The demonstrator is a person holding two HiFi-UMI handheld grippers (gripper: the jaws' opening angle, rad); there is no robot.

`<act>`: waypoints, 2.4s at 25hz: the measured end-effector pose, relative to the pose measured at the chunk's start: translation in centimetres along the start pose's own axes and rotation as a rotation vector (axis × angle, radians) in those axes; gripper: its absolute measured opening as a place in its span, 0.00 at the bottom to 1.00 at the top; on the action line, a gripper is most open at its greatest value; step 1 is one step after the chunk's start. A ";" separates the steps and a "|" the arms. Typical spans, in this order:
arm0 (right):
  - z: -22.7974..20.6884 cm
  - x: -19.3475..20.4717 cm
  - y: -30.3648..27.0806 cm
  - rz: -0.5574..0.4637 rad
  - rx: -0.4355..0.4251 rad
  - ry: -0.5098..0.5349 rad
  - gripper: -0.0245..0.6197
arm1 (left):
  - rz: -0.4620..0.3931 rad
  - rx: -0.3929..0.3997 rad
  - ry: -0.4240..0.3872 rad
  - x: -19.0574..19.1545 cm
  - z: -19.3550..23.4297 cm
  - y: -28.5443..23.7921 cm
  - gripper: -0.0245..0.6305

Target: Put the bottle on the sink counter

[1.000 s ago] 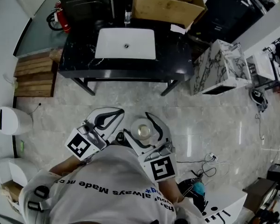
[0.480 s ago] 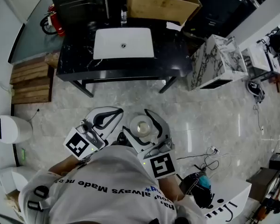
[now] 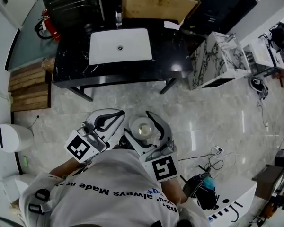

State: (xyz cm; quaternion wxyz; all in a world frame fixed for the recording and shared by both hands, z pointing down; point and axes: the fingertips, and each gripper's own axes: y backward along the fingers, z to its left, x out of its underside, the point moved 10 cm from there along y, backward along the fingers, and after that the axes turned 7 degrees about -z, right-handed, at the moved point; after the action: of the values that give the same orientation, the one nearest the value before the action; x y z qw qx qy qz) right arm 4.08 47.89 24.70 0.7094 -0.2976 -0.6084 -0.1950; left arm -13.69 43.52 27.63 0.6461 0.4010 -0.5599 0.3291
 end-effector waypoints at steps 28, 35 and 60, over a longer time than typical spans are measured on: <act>-25.6 1.2 -5.1 -0.007 -0.064 0.021 0.55 | 0.022 -0.109 -0.024 1.9 10.0 -22.7 0.04; -27.6 1.6 -7.1 0.000 -0.083 0.010 0.55 | 0.029 -0.124 -0.018 2.6 12.1 -24.1 0.04; -32.3 -1.9 -30.2 0.052 -0.083 0.037 0.55 | 0.021 -0.136 0.014 2.4 35.4 -22.4 0.04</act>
State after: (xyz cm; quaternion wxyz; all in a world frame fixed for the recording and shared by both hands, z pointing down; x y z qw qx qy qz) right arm 8.54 3.86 25.74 0.7123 -0.3390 -0.5787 -0.2068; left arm -10.05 1.70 28.50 0.6724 0.3480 -0.5804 0.2999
